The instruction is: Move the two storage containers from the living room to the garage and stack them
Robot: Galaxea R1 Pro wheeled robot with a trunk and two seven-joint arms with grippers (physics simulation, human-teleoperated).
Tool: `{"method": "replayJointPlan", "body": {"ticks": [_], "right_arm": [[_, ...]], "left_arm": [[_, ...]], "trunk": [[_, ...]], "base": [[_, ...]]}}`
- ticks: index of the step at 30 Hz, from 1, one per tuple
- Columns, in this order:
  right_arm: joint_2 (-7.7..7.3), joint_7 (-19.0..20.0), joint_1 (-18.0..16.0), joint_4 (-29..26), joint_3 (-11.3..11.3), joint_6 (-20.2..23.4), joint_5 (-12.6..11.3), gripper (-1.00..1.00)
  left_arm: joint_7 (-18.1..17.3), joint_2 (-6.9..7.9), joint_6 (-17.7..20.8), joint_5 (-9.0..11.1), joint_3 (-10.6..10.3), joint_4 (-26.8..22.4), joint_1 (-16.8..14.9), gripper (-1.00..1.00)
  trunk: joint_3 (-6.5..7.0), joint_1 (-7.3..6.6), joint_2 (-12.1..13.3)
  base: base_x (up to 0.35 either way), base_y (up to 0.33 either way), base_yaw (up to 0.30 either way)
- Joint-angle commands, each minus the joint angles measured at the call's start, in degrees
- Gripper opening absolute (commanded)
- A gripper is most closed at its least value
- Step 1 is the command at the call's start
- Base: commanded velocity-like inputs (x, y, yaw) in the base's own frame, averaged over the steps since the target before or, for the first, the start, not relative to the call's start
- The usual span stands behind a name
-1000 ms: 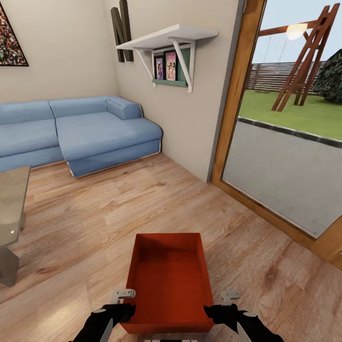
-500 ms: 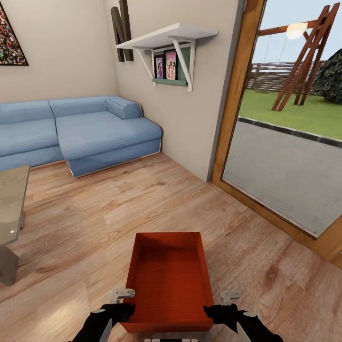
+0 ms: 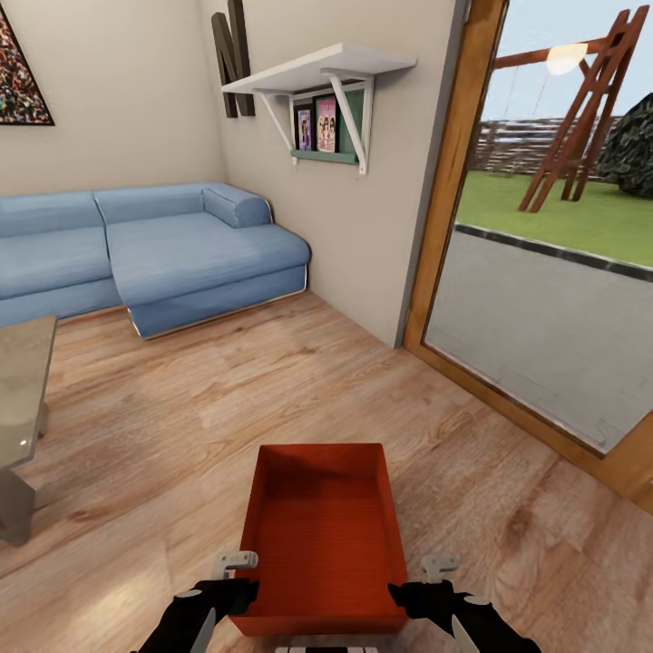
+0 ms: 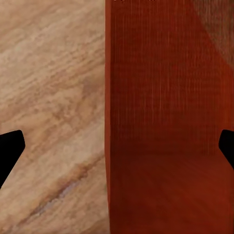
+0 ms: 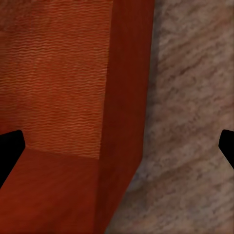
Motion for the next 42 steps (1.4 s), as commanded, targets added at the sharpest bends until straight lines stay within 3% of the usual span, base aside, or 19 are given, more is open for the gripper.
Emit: {"method": "replayJointPlan", "body": {"ticks": [1, 42], "right_arm": [[0.04, 0.31, 0.0, -0.13, -0.37, 0.37, 0.3, 1.0], [0.04, 0.32, 0.0, -0.13, -0.37, 0.37, 0.3, 1.0]], "left_arm": [[-0.12, -0.06, 0.31, -0.25, 0.23, -0.1, -0.01, 1.0], [-0.2, -0.2, 0.79, -0.27, 0.23, -0.21, -0.01, 1.0]], "trunk": [[-0.05, -0.01, -0.02], [-0.41, 0.43, -0.81]], "base": [[0.063, 0.0, 0.0], [0.024, 0.0, 0.0]]}}
